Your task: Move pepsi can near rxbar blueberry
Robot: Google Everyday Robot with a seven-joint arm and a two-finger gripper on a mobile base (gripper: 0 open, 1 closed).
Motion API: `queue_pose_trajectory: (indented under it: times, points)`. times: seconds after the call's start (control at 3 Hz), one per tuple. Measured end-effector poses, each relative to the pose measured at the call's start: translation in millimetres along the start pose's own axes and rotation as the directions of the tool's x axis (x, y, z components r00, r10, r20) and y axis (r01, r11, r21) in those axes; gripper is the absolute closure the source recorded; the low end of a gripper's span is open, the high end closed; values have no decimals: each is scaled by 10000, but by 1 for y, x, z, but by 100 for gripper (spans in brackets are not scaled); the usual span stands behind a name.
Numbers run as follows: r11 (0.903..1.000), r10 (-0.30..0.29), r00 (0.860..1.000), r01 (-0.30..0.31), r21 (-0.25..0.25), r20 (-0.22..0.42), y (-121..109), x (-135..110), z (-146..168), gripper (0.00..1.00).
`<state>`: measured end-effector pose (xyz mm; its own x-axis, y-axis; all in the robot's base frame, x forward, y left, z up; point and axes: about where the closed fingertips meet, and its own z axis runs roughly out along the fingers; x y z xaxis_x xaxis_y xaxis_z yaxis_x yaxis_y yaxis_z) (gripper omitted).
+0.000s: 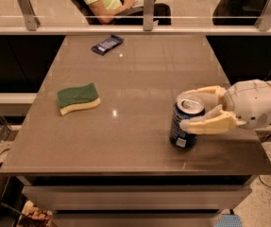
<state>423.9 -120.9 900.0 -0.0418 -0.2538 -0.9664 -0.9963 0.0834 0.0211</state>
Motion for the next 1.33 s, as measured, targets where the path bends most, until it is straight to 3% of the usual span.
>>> queue_pose_trajectory:
  times: [0.33,0.67,1.33]
  points:
    - [10000,63,10000,-63,73,-24,-8,-10,3,100]
    - [9988,68,10000,-67,492,-12,-22,-29,2,100]
    - [9824,-396,9992,399,1827,-57,-64,-86,-1,100]
